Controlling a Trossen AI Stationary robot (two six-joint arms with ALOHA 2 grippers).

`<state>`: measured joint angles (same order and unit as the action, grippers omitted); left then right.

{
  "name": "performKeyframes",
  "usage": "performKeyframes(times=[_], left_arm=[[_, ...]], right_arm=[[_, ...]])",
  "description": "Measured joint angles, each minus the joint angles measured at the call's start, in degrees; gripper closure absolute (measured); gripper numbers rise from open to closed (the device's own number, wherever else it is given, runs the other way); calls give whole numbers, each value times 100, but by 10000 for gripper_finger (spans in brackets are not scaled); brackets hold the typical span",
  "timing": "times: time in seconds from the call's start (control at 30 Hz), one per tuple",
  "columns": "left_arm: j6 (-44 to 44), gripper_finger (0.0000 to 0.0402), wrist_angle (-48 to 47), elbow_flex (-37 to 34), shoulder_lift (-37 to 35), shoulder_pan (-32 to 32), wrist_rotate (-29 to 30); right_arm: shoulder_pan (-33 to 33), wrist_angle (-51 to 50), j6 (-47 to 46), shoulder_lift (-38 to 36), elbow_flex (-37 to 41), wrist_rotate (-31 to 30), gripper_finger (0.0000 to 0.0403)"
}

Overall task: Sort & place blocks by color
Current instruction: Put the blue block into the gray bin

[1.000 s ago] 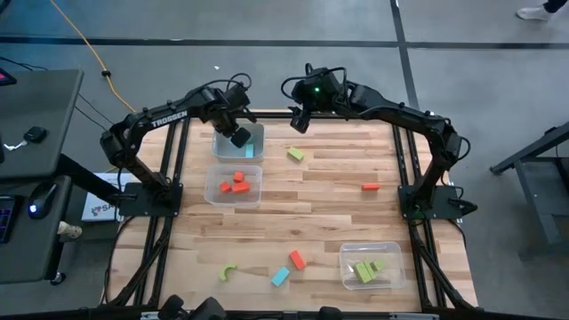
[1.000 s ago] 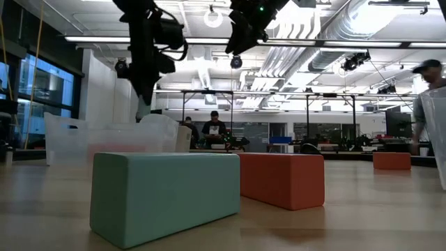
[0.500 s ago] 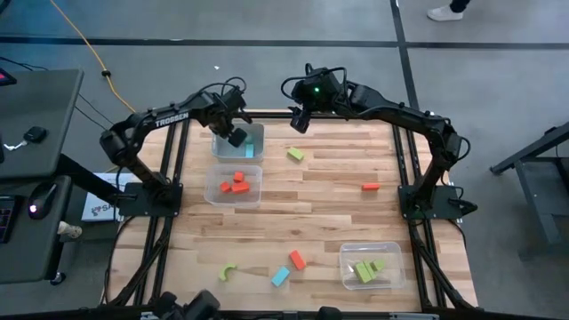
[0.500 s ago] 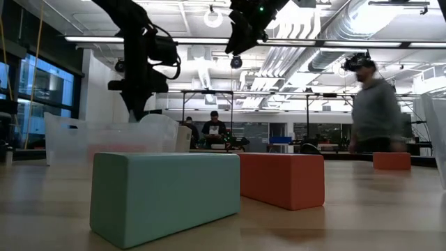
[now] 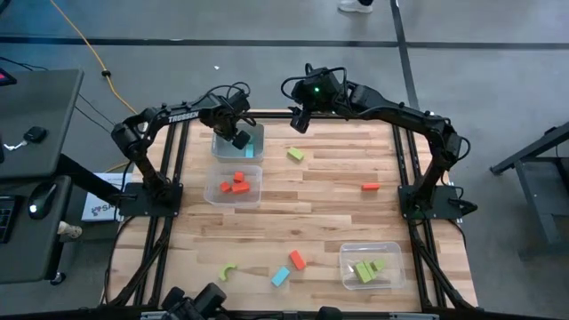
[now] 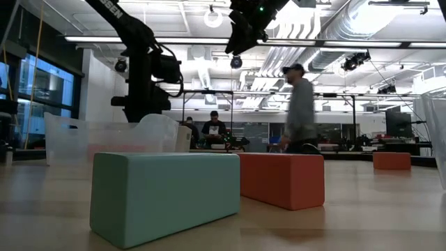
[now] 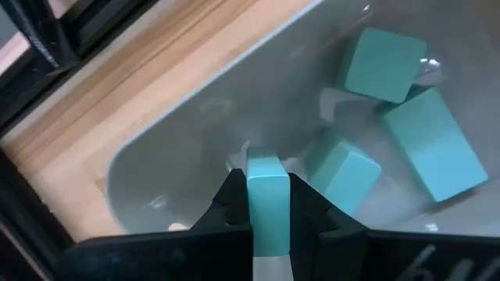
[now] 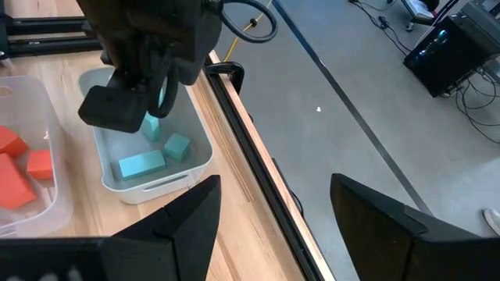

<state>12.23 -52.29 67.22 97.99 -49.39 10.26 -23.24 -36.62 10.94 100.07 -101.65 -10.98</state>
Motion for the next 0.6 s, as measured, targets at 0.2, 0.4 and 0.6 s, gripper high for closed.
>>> performKeyframes(times=[0.2,0.4,0.6], left_arm=[[-145,394,131,0,0,-14,-27],[-195,382,125,1,0,-26,-31],[-490,330,118,2,0,-26,-46]], right_arm=[[0,0,1,0,0,-1,171],[0,0,2,0,0,0,171],[0,0,2,0,0,-2,171]])
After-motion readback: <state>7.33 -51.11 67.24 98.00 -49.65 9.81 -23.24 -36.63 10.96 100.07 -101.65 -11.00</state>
